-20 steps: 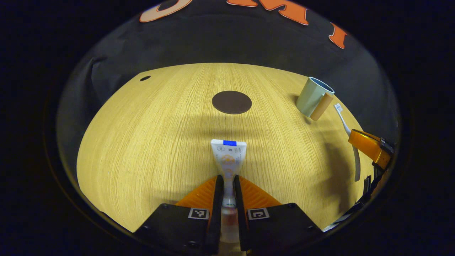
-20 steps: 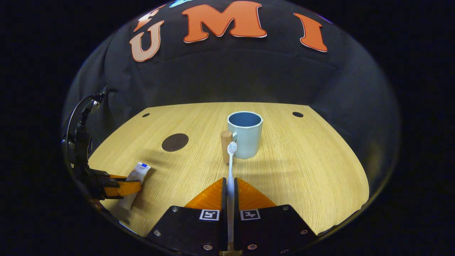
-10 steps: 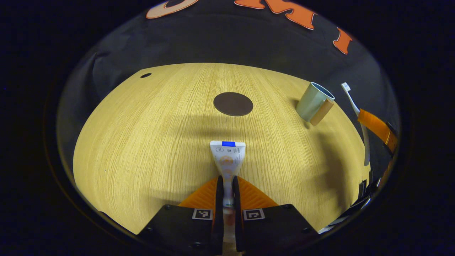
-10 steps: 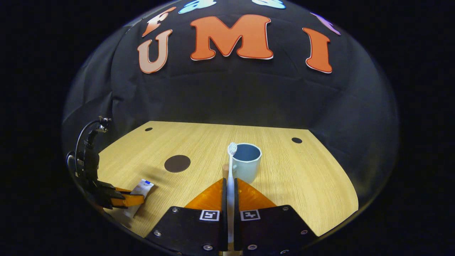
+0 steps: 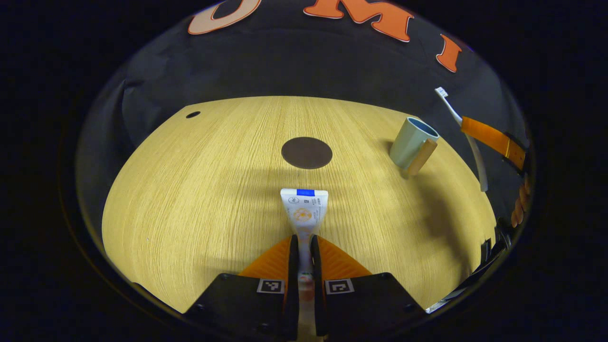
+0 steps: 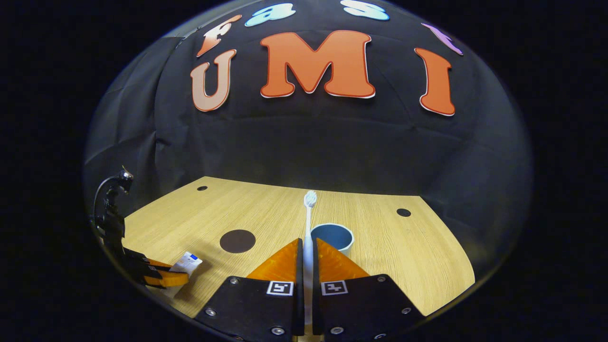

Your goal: Put the toothbrush and toothpaste on the desktop into the cup, then pick up the cup and place it on the coaster on the desktop.

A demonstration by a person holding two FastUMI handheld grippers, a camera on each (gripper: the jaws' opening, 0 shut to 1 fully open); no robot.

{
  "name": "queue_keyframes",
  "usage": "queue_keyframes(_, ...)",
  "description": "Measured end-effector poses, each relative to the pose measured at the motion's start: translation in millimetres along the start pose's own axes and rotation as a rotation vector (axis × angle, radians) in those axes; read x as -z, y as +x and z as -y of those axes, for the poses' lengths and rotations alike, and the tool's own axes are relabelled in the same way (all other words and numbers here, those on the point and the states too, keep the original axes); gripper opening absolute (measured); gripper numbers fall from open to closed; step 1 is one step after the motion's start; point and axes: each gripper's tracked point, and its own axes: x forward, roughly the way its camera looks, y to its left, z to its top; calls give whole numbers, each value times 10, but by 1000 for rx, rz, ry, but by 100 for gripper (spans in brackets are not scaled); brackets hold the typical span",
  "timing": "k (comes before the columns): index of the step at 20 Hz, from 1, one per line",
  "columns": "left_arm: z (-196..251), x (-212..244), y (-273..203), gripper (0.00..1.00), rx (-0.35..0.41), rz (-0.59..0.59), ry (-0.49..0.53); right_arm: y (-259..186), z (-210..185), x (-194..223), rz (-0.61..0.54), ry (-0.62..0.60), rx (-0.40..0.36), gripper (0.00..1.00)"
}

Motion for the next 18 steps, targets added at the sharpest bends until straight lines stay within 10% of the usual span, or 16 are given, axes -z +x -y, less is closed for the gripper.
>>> queue_keyframes(18,-5,-333,-177,18,34,113,23,628,344,-550,220,79,16,7)
